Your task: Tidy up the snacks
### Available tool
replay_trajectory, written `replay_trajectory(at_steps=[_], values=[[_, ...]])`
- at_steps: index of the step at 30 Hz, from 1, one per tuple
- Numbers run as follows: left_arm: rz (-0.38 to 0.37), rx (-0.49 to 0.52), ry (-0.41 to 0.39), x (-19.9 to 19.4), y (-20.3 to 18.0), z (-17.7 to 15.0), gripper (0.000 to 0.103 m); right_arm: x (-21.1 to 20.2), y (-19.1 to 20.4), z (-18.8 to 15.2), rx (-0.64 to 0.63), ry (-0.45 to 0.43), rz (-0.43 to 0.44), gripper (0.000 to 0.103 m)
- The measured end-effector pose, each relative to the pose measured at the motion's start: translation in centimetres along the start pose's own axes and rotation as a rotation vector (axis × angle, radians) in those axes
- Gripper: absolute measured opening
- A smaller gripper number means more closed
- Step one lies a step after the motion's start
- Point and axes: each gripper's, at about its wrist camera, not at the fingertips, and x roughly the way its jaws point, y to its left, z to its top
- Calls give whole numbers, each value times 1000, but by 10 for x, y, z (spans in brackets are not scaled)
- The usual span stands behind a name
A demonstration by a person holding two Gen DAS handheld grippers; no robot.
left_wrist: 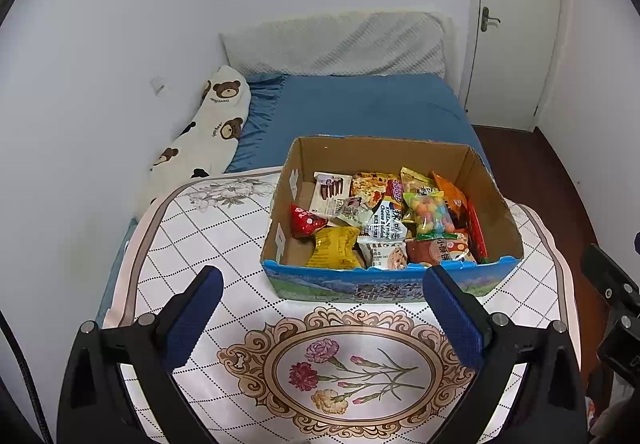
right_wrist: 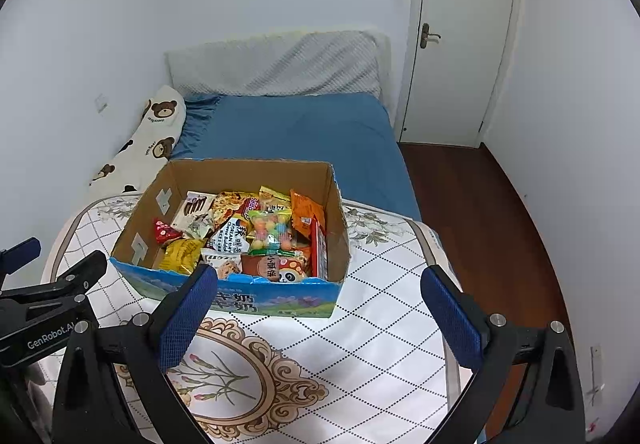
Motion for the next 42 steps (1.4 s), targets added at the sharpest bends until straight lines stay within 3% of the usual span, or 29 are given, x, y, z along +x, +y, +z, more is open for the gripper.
replay_trajectory(at_steps=[42], values=[[-18, -13, -5, -5, -5, 0, 103, -5, -3, -5, 0, 4, 4, 103]])
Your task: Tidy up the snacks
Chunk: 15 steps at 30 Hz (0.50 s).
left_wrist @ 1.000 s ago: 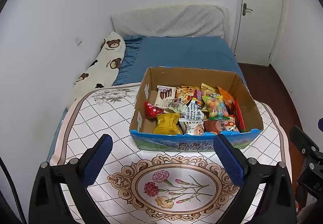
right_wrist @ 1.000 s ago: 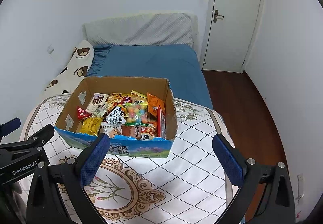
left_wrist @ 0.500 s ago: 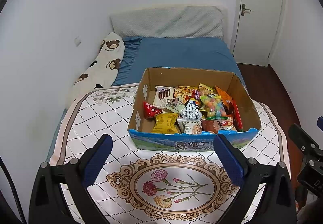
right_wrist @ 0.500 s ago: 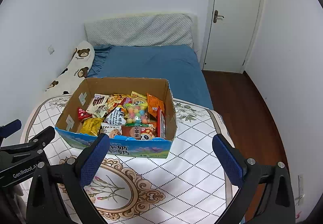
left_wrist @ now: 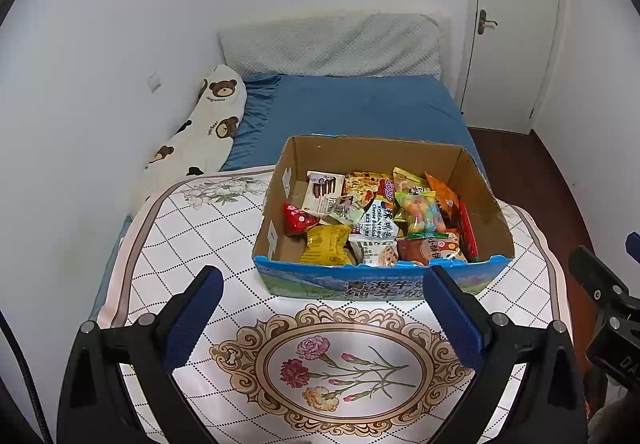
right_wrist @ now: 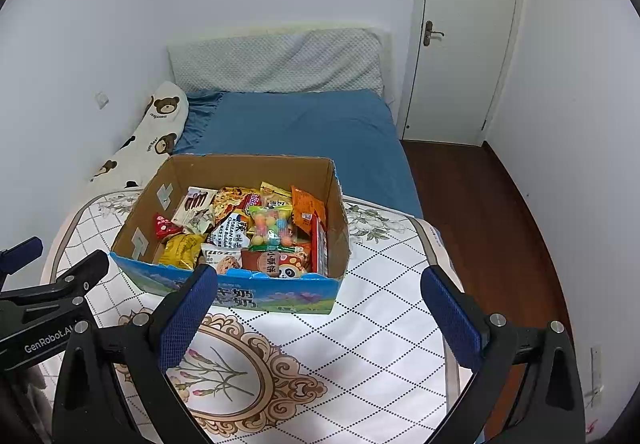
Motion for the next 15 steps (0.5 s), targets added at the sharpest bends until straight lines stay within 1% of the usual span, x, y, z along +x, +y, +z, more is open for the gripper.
replay_trajectory(at_steps=[15], values=[[-2, -1, -1, -1, -1, 0, 103, -2, -3, 2, 0, 2, 3, 103]])
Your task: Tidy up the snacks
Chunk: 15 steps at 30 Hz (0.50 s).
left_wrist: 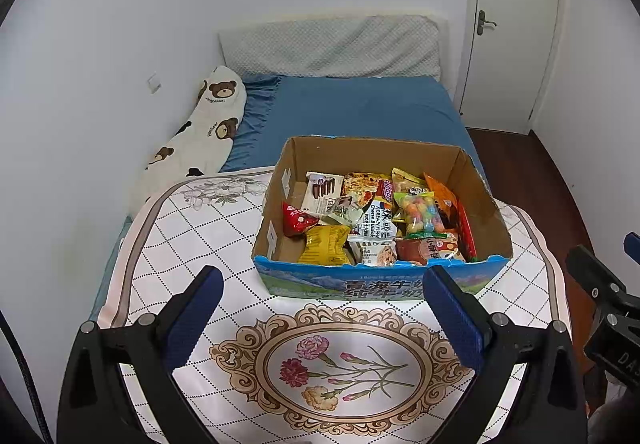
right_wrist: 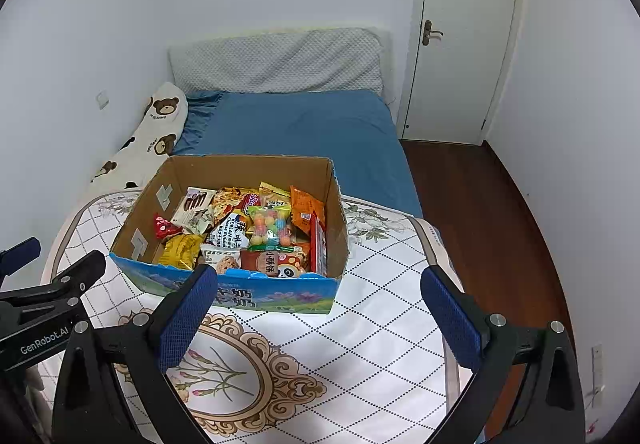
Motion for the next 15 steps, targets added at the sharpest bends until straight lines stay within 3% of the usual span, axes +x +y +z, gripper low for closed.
replay_trajectory(at_steps=[15], values=[[9, -4, -3, -1, 1, -1, 103, 1, 1, 1, 1, 3, 4, 103]])
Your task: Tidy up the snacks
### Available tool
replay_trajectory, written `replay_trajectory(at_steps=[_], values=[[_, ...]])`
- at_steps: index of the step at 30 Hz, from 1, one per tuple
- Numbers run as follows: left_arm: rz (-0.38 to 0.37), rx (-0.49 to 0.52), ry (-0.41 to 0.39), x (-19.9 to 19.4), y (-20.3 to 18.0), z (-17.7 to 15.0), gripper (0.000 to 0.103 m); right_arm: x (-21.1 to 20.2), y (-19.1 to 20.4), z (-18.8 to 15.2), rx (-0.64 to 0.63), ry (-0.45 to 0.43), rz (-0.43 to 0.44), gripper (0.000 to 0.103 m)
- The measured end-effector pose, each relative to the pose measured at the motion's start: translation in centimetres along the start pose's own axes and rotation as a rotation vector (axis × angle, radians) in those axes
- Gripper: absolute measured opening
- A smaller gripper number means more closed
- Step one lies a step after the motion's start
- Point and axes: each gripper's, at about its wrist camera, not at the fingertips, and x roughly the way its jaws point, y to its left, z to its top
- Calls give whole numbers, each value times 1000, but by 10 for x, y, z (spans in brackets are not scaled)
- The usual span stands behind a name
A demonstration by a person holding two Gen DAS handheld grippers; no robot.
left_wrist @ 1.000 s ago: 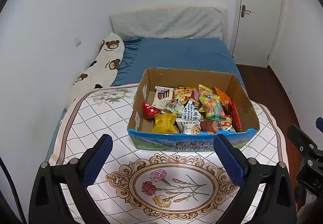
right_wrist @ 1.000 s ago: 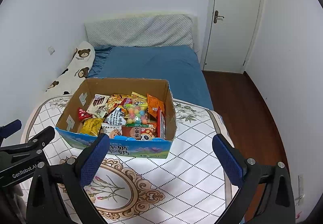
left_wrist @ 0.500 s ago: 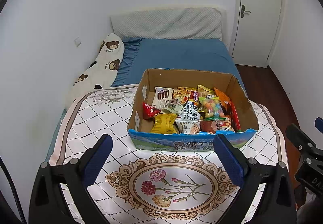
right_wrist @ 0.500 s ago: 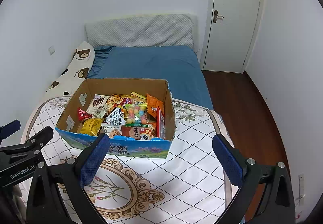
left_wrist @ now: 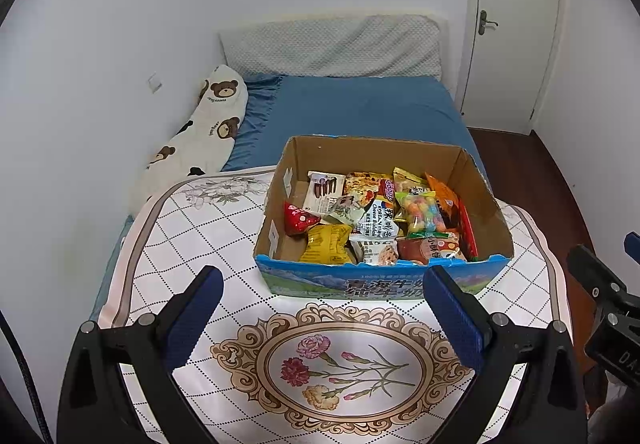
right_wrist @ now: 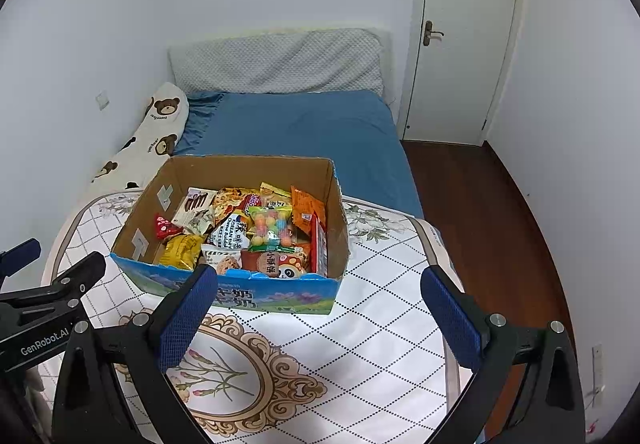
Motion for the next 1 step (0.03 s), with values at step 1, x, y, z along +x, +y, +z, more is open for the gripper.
replay_trajectory(at_steps=[1], values=[[1, -3, -2, 0, 0, 0, 103, 0, 0, 0, 0, 1, 0, 103]])
